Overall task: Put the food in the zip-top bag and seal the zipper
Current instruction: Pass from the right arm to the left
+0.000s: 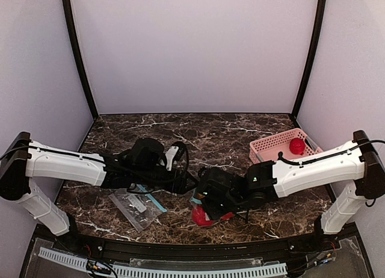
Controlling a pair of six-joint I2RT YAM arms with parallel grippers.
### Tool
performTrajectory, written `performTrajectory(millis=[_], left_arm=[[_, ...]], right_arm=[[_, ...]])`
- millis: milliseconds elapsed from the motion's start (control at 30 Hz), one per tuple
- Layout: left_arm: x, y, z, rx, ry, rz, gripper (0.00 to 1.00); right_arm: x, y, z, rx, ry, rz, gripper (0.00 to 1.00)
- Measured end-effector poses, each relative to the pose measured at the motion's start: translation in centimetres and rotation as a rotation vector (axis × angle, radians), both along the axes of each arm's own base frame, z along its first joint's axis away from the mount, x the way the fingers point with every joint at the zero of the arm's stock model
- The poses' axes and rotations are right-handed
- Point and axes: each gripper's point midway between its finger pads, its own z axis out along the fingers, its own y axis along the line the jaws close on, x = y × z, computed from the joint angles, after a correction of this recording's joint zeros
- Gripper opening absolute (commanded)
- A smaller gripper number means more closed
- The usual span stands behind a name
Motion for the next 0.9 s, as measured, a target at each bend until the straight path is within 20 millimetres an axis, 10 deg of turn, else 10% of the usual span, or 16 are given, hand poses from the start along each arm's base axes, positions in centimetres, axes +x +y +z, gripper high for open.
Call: performTrajectory(millis=[900], left_arm=[[-1.0, -1.7, -2.8, 0.094, 0.114, -0.121, 0.01]], right_arm=[[0.0, -0.1, 0.2, 0.006, -0.002, -0.007, 0.55]])
